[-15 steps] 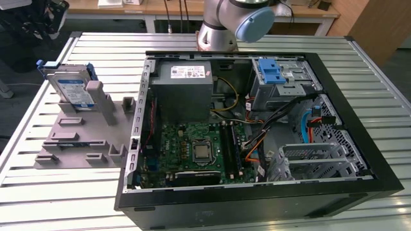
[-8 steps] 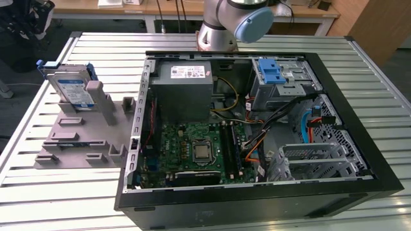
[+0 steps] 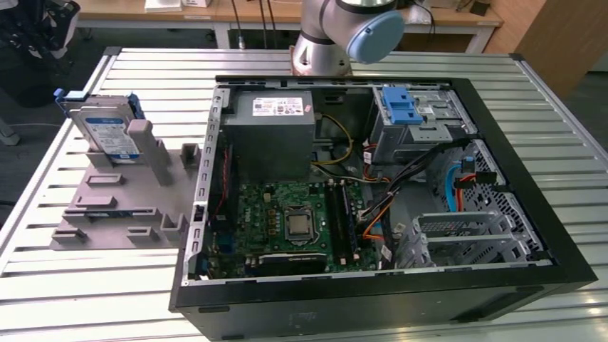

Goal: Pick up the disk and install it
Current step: 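Pick up the disk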

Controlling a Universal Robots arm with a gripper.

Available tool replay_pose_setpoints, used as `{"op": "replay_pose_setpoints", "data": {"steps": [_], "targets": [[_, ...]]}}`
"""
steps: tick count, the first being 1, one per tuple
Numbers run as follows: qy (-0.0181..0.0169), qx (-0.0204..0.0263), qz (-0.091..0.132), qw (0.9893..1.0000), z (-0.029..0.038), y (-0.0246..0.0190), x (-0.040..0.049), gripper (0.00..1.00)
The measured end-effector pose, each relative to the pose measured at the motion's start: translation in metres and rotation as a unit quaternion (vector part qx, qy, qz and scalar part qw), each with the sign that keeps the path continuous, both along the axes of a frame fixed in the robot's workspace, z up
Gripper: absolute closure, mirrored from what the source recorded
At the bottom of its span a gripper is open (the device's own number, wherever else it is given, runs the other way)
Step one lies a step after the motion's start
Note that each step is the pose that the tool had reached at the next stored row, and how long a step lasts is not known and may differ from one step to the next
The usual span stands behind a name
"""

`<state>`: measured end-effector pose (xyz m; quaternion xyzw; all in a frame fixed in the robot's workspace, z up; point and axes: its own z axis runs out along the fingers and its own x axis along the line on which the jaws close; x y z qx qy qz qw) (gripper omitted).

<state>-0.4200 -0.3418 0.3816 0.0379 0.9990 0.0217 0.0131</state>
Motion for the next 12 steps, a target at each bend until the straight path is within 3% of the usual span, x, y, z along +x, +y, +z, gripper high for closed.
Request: {"op": "replay_pose_setpoints", "data": {"steps": [7, 12], "targets": [[0.0, 0.0, 0.002, 1.0, 0.0, 0.0, -0.0002, 0.89], [0.0, 0.0, 0.026, 0.9997, -0.0001, 0.0, -0.0003, 0.89]]}}
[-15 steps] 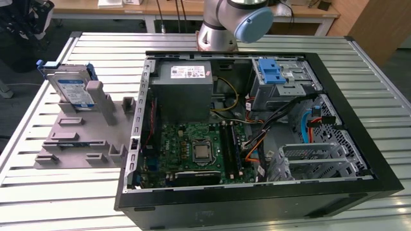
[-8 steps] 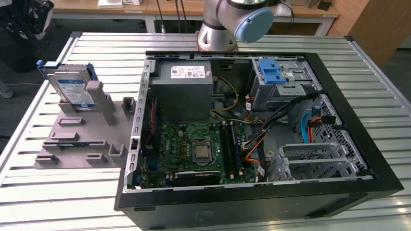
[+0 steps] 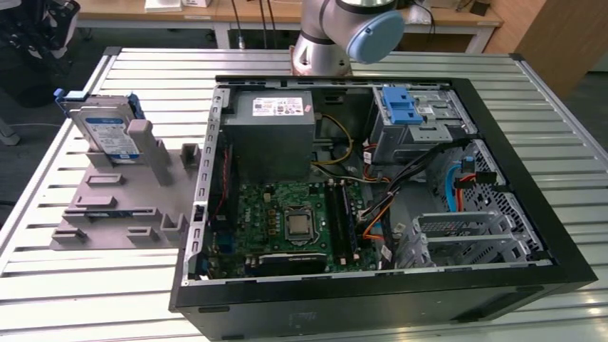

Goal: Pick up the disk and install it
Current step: 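Pick up the disk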

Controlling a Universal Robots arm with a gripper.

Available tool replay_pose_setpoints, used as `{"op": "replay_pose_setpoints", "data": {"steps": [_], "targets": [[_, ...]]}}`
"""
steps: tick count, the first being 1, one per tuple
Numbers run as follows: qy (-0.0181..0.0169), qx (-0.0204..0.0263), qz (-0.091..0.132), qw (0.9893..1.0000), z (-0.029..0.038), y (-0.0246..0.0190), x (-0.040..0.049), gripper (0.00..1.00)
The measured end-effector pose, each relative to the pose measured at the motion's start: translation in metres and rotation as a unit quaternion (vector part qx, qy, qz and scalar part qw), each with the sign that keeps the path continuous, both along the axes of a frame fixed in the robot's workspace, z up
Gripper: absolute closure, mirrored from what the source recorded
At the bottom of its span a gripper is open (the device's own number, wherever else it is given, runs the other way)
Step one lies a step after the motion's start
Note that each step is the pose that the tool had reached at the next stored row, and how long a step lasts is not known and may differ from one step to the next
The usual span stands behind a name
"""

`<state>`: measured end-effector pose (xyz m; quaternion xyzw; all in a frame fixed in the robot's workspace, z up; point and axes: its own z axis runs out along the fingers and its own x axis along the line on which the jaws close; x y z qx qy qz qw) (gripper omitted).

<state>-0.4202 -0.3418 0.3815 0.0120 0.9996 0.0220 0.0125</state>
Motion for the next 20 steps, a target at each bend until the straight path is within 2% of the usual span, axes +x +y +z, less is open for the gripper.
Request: {"op": "replay_pose_setpoints", "data": {"steps": [4, 8, 12, 20], "targets": [[0.0, 0.0, 0.033, 0.9994, -0.0001, 0.0, 0.0, 0.89], [0.0, 0.0, 0.066, 0.9978, -0.0001, 0.0, -0.0001, 0.89], [0.0, 0.0, 0.096, 0.9954, -0.0002, 0.0, -0.0006, 0.89], [0.0, 0.0, 0.143, 0.9897, -0.0003, 0.0, -0.0022, 0.89]]}}
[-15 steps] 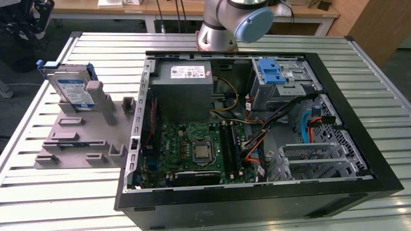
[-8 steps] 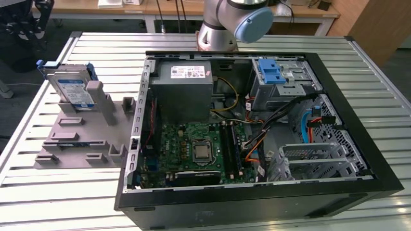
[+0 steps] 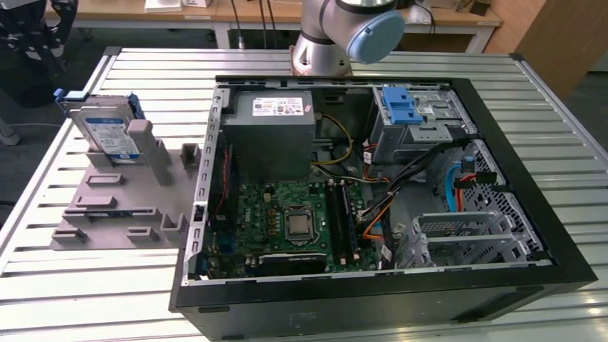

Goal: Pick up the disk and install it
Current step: 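Pick up the disk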

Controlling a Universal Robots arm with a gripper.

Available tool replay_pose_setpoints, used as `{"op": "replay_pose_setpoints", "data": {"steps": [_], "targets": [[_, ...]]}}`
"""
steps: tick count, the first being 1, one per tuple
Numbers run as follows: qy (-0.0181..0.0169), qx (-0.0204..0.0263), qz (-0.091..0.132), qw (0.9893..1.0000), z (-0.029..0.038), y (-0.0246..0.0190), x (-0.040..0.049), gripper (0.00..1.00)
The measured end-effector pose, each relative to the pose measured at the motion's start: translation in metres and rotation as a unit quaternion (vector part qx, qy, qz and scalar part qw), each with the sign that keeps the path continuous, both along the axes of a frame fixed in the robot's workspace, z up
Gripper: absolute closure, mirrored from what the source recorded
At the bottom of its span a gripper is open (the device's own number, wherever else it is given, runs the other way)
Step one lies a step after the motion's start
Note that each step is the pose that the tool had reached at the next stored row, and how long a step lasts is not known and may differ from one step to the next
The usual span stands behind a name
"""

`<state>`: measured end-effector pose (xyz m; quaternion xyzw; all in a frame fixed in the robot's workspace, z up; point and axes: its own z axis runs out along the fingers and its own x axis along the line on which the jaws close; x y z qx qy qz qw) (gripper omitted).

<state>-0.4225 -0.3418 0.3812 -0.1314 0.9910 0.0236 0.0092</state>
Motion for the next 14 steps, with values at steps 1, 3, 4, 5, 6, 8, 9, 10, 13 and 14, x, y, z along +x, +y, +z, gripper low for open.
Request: {"op": "replay_pose_setpoints", "data": {"steps": [1, 3, 4, 5, 6, 8, 9, 10, 13, 14], "targets": [[0.0, 0.0, 0.004, 1.0, 0.0, 0.0, -0.0002, 0.89], [0.0, 0.0, 0.012, 0.9999, 0.0, 0.0, -0.0003, 0.89], [0.0, 0.0, 0.015, 0.9999, 0.0, 0.0, -0.0004, 0.89], [0.0, 0.0, 0.02, 0.9998, 0.0, 0.0, -0.0005, 0.89], [0.0001, 0.0, 0.025, 0.9997, 0.0001, 0.0, -0.0005, 0.89], [0.0, 0.0, 0.034, 0.9994, 0.0, 0.0, -0.0006, 0.89], [0.0, 0.0, 0.038, 0.9993, 0.0, 0.0, -0.0006, 0.89], [0.0, 0.0, 0.043, 0.9991, 0.0, 0.0, -0.0006, 0.89], [0.0, 0.0, 0.057, 0.9984, 0.0, 0.0, -0.0007, 0.89], [0.0, 0.0, 0.062, 0.9981, 0.0, 0.0, -0.0007, 0.89]]}}
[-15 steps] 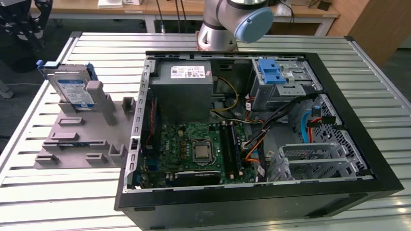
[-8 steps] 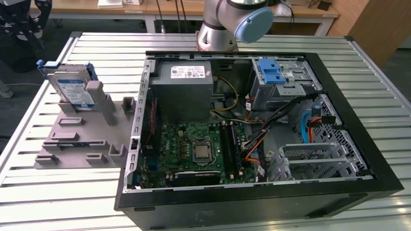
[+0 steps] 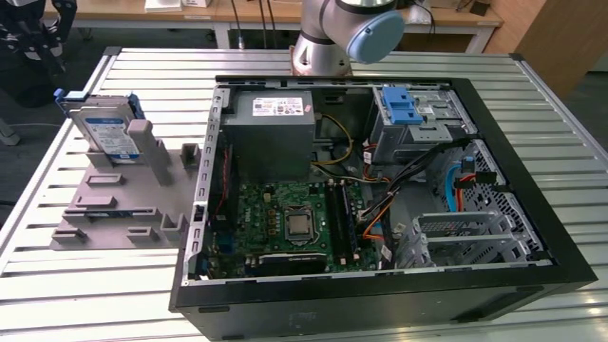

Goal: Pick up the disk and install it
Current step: 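Pick up the disk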

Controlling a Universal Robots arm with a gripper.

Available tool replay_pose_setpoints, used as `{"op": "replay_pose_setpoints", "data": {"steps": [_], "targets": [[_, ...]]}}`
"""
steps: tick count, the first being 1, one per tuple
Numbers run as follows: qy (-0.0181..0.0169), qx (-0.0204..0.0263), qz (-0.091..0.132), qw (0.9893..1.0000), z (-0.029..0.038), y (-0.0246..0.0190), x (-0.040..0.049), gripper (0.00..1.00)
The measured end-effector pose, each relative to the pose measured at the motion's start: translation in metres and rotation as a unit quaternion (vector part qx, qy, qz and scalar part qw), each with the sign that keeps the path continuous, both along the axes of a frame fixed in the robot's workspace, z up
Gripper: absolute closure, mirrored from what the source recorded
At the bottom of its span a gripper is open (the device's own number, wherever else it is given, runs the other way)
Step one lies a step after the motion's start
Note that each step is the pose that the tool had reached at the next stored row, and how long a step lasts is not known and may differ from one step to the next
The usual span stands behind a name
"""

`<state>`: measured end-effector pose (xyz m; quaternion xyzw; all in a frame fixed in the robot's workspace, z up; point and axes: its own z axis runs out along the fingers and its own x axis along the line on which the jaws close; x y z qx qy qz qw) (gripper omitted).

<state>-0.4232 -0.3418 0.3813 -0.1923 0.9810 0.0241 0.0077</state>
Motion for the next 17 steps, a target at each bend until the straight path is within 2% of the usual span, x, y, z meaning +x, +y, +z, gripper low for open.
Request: {"op": "replay_pose_setpoints", "data": {"steps": [4, 8, 12, 17], "targets": [[0.0, 0.0, 0.02, 0.9998, 0.0, 0.0, -0.0002, 0.89], [0.0, 0.0, 0.043, 0.9991, -0.0001, 0.0, -0.0004, 0.89], [0.0, 0.0, 0.07, 0.9975, 0.0, 0.0, -0.0005, 0.89], [0.0, 0.0, 0.1, 0.995, -0.0001, 0.0, -0.0005, 0.89]]}}
